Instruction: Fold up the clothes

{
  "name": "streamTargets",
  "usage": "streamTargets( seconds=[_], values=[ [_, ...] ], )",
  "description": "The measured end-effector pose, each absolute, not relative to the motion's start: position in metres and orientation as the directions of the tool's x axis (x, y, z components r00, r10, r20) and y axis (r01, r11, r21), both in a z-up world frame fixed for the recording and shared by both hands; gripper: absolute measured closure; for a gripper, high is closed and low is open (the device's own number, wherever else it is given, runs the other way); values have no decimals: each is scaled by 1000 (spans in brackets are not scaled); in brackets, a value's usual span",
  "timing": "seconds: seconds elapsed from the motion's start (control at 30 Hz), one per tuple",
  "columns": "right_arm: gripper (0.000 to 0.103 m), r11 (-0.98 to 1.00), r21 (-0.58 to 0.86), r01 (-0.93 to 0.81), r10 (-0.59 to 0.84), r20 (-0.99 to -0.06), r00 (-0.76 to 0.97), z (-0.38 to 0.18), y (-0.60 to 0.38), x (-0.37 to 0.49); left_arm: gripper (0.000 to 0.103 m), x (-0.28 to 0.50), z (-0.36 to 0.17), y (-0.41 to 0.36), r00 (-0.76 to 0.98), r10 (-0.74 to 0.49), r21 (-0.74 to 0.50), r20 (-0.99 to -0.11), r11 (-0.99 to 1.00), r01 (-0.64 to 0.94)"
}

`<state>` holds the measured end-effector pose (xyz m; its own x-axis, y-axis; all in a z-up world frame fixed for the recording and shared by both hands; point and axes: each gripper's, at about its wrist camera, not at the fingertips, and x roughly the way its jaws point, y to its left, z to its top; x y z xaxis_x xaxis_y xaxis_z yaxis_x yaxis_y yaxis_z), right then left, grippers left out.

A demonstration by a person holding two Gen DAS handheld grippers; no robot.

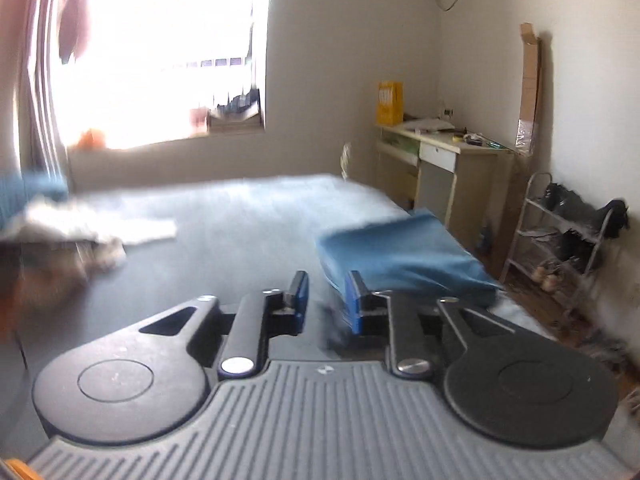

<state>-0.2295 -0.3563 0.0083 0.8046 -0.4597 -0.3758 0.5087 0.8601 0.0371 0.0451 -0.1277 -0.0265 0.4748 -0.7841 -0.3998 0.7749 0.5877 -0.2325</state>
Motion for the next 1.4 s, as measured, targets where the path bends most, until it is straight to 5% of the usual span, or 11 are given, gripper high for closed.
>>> streamTargets(
  seconds=[0.2, 0.43, 0.73, 1.03, 1.4],
  values=[
    [62, 856, 46, 515, -458, -393, 797, 15, -312, -181, 0, 85, -58, -80, 470, -776, -326, -420, 612, 720],
    [62, 820, 32, 572, -488, -483, 727, -1, -275, -138, 0, 133, -106, -55, 440, -756, -388, -484, 636, 667],
    [62, 725, -27, 689, -590, -540, 600, -13, -244, -138, 0, 141, -129, -71, 358, -825, -442, -437, 543, 714],
    [62, 658, -80, 749, -672, -512, 536, 5, -235, -187, 0, 114, -131, -121, 278, -865, -474, -417, 468, 746],
    [59, 668, 104, 737, -646, -409, 644, -30, -242, -298, 0, 12, -95, -148, 271, -852, -344, -448, 444, 827]
  ],
)
